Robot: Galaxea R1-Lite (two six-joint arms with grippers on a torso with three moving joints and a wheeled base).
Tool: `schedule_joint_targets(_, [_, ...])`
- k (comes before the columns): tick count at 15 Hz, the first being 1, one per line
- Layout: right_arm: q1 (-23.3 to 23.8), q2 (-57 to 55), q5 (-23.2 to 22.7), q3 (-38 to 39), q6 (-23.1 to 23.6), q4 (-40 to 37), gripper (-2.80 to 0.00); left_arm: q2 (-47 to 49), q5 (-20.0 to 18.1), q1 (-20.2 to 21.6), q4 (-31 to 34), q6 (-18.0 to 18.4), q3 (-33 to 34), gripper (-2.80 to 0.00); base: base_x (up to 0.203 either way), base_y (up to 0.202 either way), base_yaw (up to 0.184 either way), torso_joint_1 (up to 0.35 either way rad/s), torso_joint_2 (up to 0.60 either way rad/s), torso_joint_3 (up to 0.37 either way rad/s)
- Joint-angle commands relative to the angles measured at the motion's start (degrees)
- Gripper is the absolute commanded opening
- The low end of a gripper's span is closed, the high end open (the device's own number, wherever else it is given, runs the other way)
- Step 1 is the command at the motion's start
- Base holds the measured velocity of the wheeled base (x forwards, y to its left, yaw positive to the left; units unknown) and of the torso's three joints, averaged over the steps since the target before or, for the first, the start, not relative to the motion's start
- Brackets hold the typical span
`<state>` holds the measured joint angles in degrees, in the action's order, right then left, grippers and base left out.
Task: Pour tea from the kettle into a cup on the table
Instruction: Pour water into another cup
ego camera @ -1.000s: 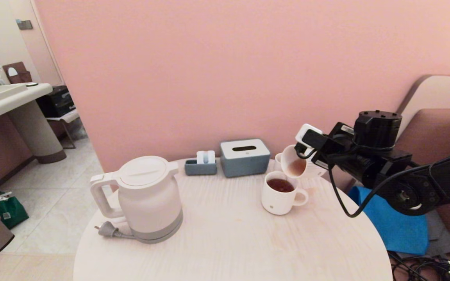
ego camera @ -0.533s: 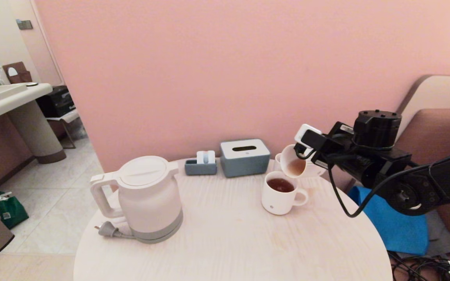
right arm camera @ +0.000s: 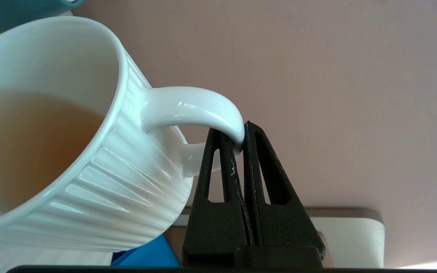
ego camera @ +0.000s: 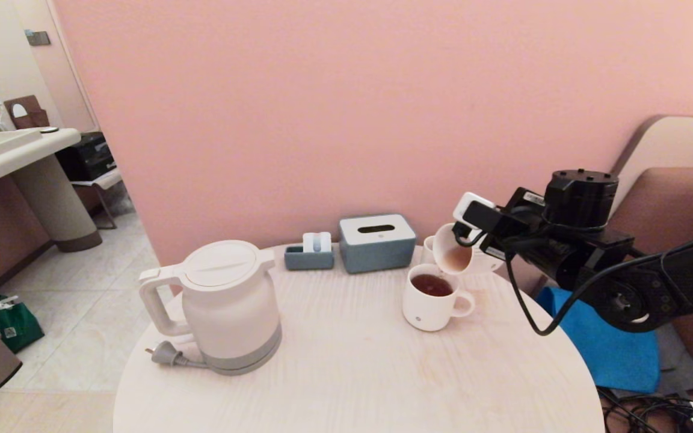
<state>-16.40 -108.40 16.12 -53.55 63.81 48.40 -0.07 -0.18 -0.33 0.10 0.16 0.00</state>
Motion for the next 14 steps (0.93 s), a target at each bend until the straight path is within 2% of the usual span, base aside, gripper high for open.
schedule_joint_targets(1, [-0.3, 0.03, 0.26, -0.1, 0.56, 0.29, -2.8, 0.07, 0.01, -0.02, -0.01, 0.02, 0.0, -2.8, 0.0, 0.0, 0.0, 0.0, 0.0, 0.0])
schedule_joint_targets(14, [-1.61, 0.12, 0.85, 0.03, 2.56, 0.29, -2.8, 0.07, 0.01, -0.02, -0.01, 0.02, 0.0, -2.8, 0.0, 0.0, 0.0, 0.0, 0.0, 0.0])
